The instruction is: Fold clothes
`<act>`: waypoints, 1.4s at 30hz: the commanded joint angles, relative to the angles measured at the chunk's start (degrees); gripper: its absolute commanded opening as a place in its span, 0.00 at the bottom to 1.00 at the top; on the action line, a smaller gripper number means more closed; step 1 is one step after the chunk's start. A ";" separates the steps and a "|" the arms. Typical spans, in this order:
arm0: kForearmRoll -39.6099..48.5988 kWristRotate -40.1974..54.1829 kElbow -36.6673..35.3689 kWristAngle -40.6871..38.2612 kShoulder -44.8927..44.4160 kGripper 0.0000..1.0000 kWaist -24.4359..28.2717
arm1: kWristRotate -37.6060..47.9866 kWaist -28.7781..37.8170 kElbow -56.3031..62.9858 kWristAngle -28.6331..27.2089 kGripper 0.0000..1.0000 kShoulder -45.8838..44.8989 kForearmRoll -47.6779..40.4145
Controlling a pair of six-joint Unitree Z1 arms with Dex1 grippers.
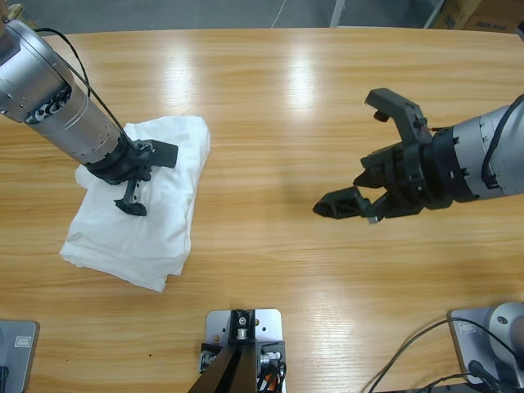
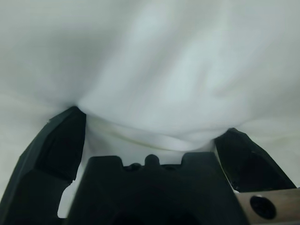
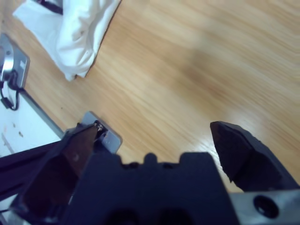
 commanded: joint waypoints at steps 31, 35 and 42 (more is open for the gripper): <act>30.90 -65.69 -69.59 13.14 41.30 1.00 31.01 | 0.61 -2.09 7.29 -0.81 0.99 7.73 -9.29; 39.43 -65.16 -88.68 13.22 48.84 1.00 32.89 | 0.61 -2.09 7.31 -0.88 0.99 8.72 -10.44; 47.41 -64.05 -93.83 12.49 43.80 1.00 31.04 | 0.61 -2.01 7.75 -2.32 1.00 5.62 -10.15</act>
